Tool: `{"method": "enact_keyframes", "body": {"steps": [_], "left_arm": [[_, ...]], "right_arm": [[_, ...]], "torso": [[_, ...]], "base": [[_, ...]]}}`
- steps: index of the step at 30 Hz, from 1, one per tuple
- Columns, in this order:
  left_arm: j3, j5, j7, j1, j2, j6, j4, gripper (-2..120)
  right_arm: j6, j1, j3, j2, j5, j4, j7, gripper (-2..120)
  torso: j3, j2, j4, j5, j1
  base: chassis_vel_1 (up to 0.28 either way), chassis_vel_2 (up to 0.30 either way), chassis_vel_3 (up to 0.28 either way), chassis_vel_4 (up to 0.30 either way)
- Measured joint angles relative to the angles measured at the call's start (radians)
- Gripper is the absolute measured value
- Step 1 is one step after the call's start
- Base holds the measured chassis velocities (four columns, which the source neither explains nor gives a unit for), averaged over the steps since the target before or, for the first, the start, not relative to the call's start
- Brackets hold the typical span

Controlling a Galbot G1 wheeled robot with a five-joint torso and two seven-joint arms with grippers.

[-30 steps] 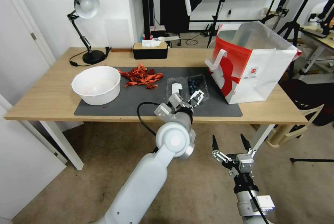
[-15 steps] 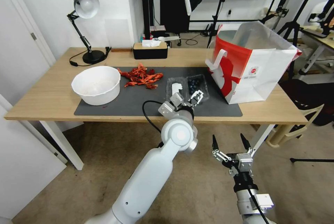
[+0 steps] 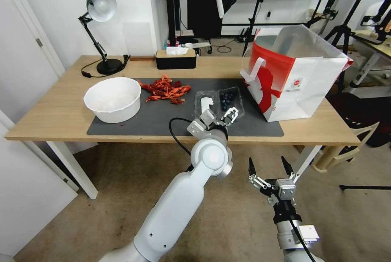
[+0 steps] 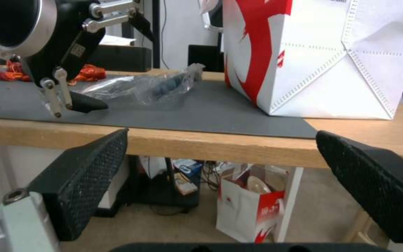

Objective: Close the takeout container lid, then place the container into the takeout bag.

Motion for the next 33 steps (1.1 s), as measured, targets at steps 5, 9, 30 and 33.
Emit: {"method": "enact_keyframes", "body": {"steps": [5,9,30,33], "left_arm": [[-0.004,-0.006,-0.014,-0.008,-0.005,0.003,0.01,100],[-0.01,-0.006,-0.018,-0.015,-0.006,0.003,0.022,100],[-0.044,-0.001,0.007,-0.008,-0.005,-0.034,0.029,100],[-0.046,0.007,0.018,-0.002,-0.005,-0.044,0.025,100]], "right_arm": [[0.003,-0.001,-0.001,0.002,-0.002,-0.005,0.001,100],[0.004,-0.002,-0.002,0.002,-0.003,-0.006,0.001,100],[0.012,-0.007,-0.01,0.01,-0.016,-0.02,-0.001,100],[0.012,-0.006,-0.011,0.011,-0.017,-0.02,-0.001,100]], "torso": [[0.0,0.0,-0.0001,0.0,0.0],[0.0,0.0,-0.0001,0.0,0.0],[0.0,0.0,0.0001,0.0,0.0],[0.0,0.0,0.0002,0.0001,0.0]], "base": [[0.0,0.0,0.0,0.0],[0.0,0.0,0.0,0.0],[0.0,0.0,0.0,0.0],[0.0,0.0,0.0,0.0]]}}
